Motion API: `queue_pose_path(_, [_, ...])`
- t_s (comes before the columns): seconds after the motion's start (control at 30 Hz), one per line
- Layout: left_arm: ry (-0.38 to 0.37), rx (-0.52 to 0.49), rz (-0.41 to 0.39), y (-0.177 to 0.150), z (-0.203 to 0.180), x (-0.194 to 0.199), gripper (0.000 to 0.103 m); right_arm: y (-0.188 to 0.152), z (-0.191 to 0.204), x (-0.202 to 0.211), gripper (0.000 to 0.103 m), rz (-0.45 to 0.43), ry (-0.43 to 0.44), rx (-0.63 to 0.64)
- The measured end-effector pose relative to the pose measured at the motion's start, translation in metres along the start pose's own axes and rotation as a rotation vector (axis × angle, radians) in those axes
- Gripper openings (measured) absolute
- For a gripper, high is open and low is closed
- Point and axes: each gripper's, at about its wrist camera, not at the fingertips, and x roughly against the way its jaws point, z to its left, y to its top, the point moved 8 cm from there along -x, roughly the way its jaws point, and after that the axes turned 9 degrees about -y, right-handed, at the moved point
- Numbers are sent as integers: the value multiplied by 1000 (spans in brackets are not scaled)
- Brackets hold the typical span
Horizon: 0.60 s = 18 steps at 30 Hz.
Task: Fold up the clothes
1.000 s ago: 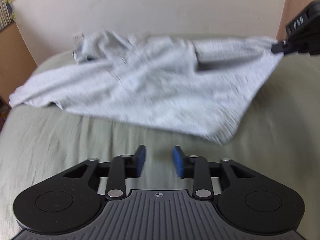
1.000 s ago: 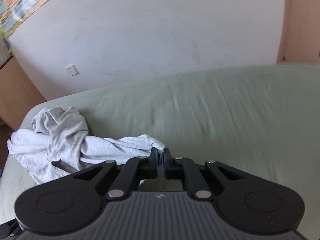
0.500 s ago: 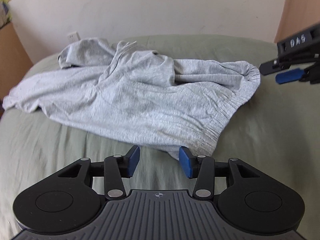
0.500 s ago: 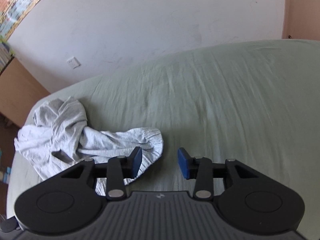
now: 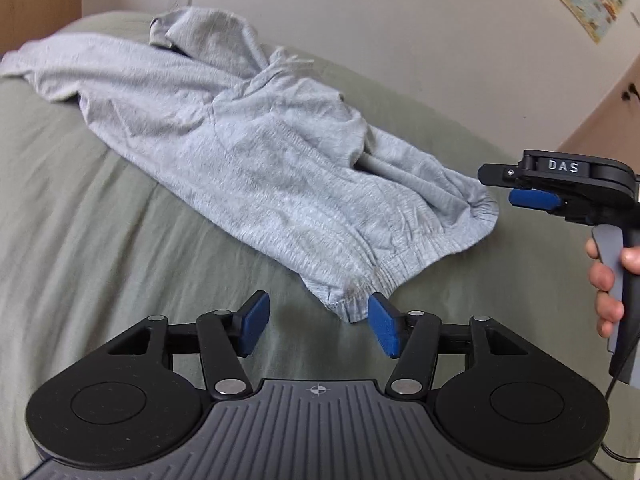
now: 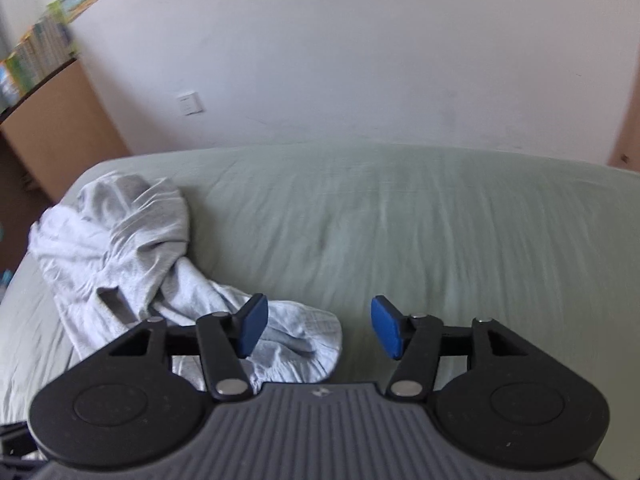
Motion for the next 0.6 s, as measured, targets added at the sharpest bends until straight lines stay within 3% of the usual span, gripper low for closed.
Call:
queue_pose_path(0.23, [-42, 62, -48, 2, -1, -15, 54, -1, 15, -20, 60, 14, 72, 231])
queue_pose_path(0.43, [-33, 63, -74, 13, -6, -40, 52, -1, 16, -35, 59, 21, 111, 282])
queue_pose_path(0.47, [-31, 68, -75, 14, -7, -41, 48, -3, 16, -37, 56, 29, 124, 282])
queue_pose_path(0.53, [-20, 60, -58, 16, -9, -41, 31, -10, 19, -41, 25, 65, 167, 287])
queue_pose_path(0.6, [-34, 68, -40, 17, -10, -39, 25, -14, 20, -39, 19, 84, 191, 294])
